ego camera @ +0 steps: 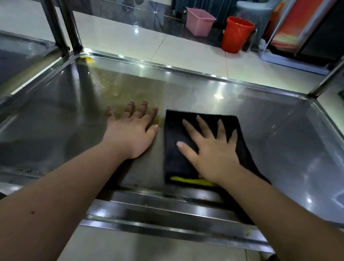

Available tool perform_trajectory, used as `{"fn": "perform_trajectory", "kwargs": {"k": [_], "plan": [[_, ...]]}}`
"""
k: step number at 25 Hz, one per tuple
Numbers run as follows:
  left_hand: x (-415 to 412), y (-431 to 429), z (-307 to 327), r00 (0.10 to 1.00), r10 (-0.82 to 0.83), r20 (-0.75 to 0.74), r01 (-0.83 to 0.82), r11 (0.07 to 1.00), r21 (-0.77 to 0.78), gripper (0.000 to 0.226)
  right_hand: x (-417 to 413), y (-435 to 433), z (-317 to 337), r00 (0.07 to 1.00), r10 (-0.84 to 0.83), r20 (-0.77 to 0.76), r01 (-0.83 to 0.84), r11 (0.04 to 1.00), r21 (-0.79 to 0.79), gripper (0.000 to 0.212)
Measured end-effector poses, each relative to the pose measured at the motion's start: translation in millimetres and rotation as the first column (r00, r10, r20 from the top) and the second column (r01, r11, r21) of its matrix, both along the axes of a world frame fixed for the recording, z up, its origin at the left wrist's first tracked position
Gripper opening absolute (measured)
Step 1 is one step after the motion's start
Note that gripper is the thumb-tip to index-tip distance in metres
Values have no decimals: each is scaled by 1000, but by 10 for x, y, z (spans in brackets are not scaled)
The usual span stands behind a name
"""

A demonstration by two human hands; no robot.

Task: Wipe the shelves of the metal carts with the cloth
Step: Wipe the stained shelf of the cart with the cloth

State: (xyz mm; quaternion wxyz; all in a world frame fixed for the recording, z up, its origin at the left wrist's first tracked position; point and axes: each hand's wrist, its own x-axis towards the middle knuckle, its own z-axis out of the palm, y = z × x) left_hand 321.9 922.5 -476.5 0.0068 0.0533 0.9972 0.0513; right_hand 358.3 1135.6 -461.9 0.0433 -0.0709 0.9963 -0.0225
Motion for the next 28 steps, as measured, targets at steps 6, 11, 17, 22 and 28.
{"fn": "perform_trajectory", "kwargs": {"k": [6, 11, 17, 22, 28], "plan": [[11, -25, -1, 1000, -7, 5, 7, 1000, 6, 57, 935, 190, 68, 994, 76, 81, -77, 997, 8, 67], [44, -31, 4, 1000, -11, 22, 11, 1000, 5, 57, 714, 238, 39, 995, 58, 79, -57, 998, -18, 71], [-28, -7, 72, 996, -14, 84, 12, 1000, 29, 57, 522, 368, 9, 999, 39, 31, -40, 999, 6, 74], [90, -72, 178, 992, 0, 130, -21, 988, 155, 49, 715, -312, 95, 992, -81, 95, 78, 996, 32, 71], [127, -254, 539, 994, 53, 95, -95, 847, 523, 45, 609, -1237, 143, 988, -5, 153, 14, 998, -57, 67]]}}
